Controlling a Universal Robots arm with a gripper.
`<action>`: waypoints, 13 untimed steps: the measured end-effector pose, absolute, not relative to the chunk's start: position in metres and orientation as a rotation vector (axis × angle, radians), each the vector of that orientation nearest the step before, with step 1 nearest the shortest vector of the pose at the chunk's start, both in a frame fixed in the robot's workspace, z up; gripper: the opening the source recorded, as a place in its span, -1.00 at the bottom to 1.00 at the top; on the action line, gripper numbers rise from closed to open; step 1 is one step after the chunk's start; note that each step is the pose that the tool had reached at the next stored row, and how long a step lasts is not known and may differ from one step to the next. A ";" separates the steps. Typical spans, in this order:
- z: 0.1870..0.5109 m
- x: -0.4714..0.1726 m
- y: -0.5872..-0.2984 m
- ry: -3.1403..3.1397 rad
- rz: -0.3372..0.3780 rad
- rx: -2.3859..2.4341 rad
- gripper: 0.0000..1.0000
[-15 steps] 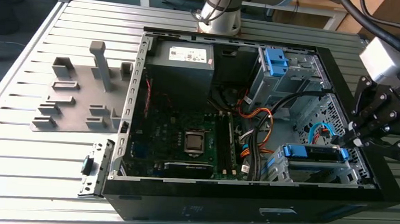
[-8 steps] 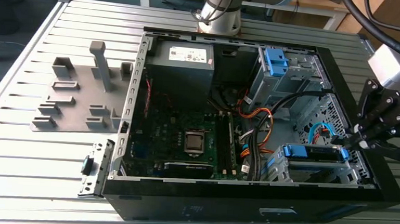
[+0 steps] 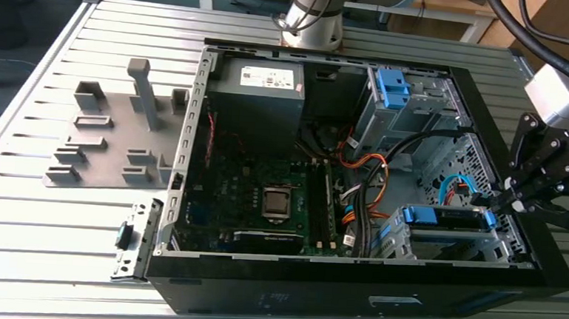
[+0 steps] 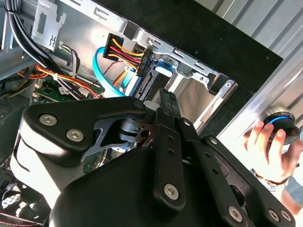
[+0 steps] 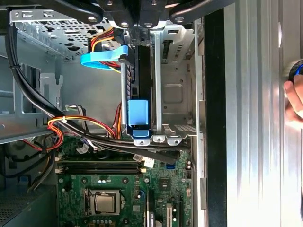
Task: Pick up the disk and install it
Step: 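Insert the first disk wire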
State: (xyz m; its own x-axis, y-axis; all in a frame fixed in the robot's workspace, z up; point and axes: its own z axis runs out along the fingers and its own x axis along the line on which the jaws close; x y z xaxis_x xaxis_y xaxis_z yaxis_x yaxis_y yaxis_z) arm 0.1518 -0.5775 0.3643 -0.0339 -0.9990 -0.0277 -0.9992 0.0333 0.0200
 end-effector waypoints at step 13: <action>0.364 0.152 -0.578 2.254 0.053 -2.179 -0.06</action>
